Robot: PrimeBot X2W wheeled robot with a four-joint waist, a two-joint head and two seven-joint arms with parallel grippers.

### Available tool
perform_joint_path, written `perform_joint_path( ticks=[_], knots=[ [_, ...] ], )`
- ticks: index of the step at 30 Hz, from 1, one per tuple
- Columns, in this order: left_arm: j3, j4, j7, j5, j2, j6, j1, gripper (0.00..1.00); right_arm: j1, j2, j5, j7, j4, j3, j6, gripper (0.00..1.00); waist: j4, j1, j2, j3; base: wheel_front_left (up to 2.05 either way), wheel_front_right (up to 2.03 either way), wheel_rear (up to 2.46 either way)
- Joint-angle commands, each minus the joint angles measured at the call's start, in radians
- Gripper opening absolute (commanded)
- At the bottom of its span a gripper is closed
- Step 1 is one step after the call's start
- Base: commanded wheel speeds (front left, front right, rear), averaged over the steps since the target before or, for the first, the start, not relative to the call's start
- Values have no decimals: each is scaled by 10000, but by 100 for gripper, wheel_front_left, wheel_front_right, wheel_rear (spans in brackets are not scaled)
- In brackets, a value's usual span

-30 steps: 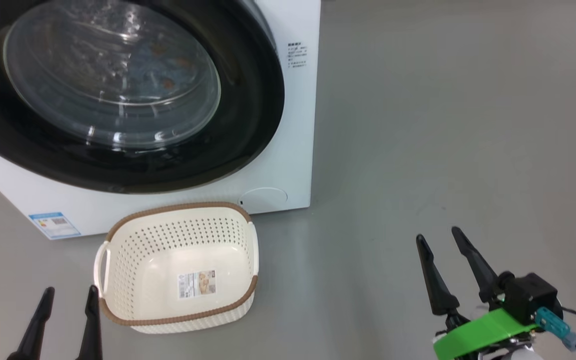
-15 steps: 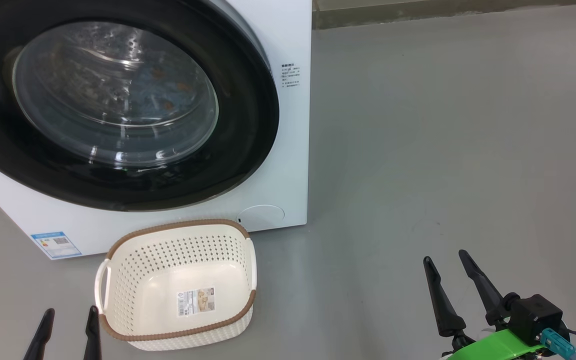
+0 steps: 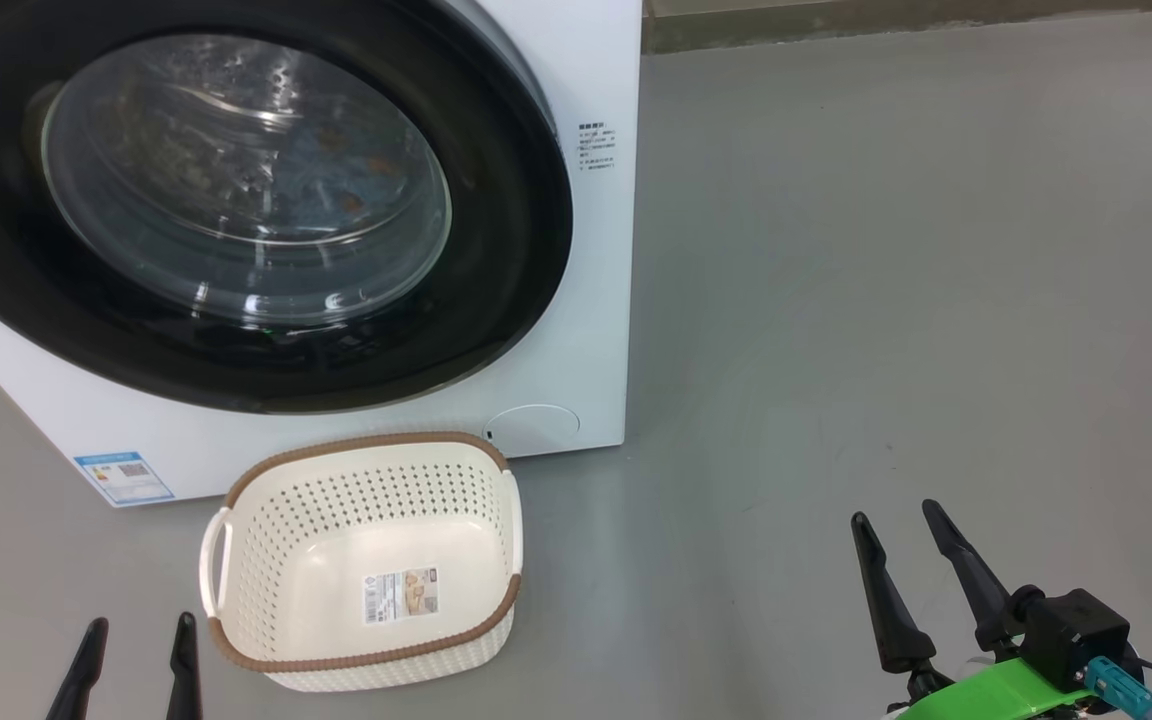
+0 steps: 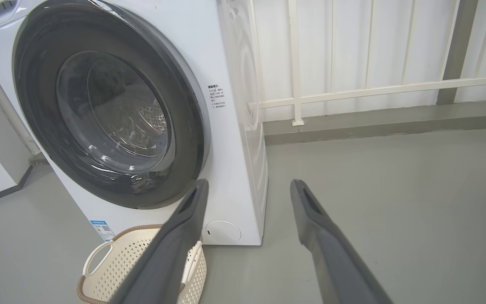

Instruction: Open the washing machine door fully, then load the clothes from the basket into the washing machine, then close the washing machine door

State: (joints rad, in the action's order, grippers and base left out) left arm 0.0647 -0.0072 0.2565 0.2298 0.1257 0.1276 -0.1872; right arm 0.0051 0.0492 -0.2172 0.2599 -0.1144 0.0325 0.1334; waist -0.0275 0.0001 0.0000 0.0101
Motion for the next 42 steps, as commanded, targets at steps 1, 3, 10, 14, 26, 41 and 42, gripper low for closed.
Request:
perform_joint_path(
  ticks=[1, 3, 10, 14, 26, 41, 42],
  knots=[
    [369, -226, 53, -12, 143, 31, 165, 100, -33, 10, 17, 19, 266, 255, -27, 100, 9, -1, 0, 9, 0, 0, 0],
    [383, -218, 53, -2, 144, 31, 154, 100, -48, 10, 12, 19, 273, 272, -27, 100, 14, -1, 0, 17, 0, 0, 0],
    [387, -173, 53, 40, 130, 31, 155, 100, -82, 10, 23, 19, 270, 270, -27, 100, 32, -1, 0, 19, 0, 0, 0],
    [395, -169, 53, 46, 145, 31, 174, 100, -86, 10, -11, 19, 285, 263, -27, 100, 45, -1, 0, 31, 0, 0, 0],
    [-116, 523, -86, 472, -221, -4, -41, 0, 8, 0, -410, -92, -426, 17, 1, 0, 60, 3, 0, 123, 0, 0, 0],
    [-131, 802, -465, 2201, -215, -1, 339, 0, -144, 110, -2207, -435, -551, -28, -2, 0, 86, 0, 0, 98, 0, 0, 0],
    [-132, 822, -490, 2315, -215, 0, 364, 0, -153, 116, -2324, -458, -558, -32, -3, 0, 88, 0, 0, 97, 0, 0, 0]
  ],
)
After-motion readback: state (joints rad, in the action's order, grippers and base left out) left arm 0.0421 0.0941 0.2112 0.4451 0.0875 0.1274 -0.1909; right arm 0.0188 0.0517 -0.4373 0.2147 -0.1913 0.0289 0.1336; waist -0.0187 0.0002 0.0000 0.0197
